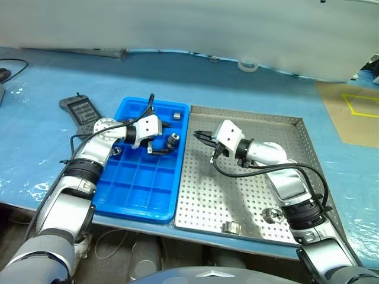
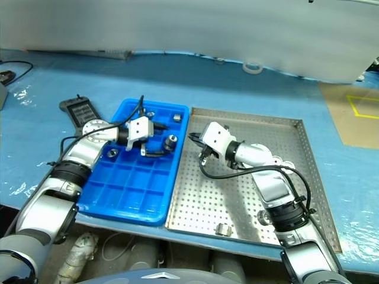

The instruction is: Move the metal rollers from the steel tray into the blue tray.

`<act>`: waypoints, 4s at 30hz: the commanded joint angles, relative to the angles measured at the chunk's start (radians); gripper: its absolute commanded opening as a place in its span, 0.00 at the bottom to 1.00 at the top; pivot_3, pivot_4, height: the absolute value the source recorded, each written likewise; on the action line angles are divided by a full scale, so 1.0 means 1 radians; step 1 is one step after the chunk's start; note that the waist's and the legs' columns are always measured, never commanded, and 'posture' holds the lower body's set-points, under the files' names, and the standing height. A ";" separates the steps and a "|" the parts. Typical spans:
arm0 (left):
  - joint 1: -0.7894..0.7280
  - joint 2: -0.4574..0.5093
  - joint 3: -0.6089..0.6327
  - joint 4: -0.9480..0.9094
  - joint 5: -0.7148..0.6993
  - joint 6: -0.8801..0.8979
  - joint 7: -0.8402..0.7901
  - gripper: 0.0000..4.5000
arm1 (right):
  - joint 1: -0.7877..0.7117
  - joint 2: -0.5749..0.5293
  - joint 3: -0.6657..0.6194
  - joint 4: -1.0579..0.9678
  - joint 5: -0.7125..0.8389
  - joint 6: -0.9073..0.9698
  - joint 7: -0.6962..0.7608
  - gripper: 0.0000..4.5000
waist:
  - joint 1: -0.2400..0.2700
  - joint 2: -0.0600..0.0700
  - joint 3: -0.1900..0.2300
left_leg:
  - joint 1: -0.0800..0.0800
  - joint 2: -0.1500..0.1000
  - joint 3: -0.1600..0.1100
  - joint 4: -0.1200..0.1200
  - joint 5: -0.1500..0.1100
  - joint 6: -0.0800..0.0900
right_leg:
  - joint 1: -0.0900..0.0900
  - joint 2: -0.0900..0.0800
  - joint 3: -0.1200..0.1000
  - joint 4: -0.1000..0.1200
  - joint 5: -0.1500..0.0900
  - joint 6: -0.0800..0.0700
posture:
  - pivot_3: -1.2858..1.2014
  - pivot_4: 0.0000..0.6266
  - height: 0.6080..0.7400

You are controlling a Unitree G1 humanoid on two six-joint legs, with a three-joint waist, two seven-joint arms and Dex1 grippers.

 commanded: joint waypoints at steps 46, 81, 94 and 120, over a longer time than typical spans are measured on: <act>-0.078 -0.112 0.007 0.245 0.088 0.077 0.087 0.72 | 0.042 -0.016 -0.019 -0.068 -0.004 0.027 -0.045 0.02 | -0.003 -0.002 -0.002 | 0.000 0.001 0.003 0.001 0.000 0.001 | -0.001 -0.001 0.001 0.000 0.002 -0.004 | 0.48 0.24 1.00; -0.114 -0.260 0.326 -0.087 -0.393 0.689 0.133 0.42 | -0.015 -0.007 -0.025 -0.030 -0.010 -0.021 -0.046 0.02 | -0.008 -0.001 0.000 | -0.003 0.001 0.004 0.000 0.000 0.002 | -0.004 -0.001 0.001 -0.001 0.002 -0.005 | 0.49 0.24 1.00; -0.203 -0.359 0.519 -0.044 -0.630 0.914 0.284 0.42 | -0.021 0.029 -0.077 -0.013 0.019 0.015 -0.104 0.55 | -0.006 -0.001 0.000 | -0.004 0.001 0.004 0.001 0.001 0.006 | -0.005 -0.001 0.001 -0.002 0.002 -0.007 | 0.48 0.24 1.00; -0.265 -0.410 0.532 0.079 -0.691 1.113 0.388 0.42 | -0.043 0.101 -0.084 -0.042 0.041 0.064 -0.173 0.55 | -0.035 0.000 0.000 | -0.006 0.000 0.004 0.001 0.001 0.008 | -0.005 -0.001 0.001 -0.003 0.001 -0.009 | 0.45 0.24 1.00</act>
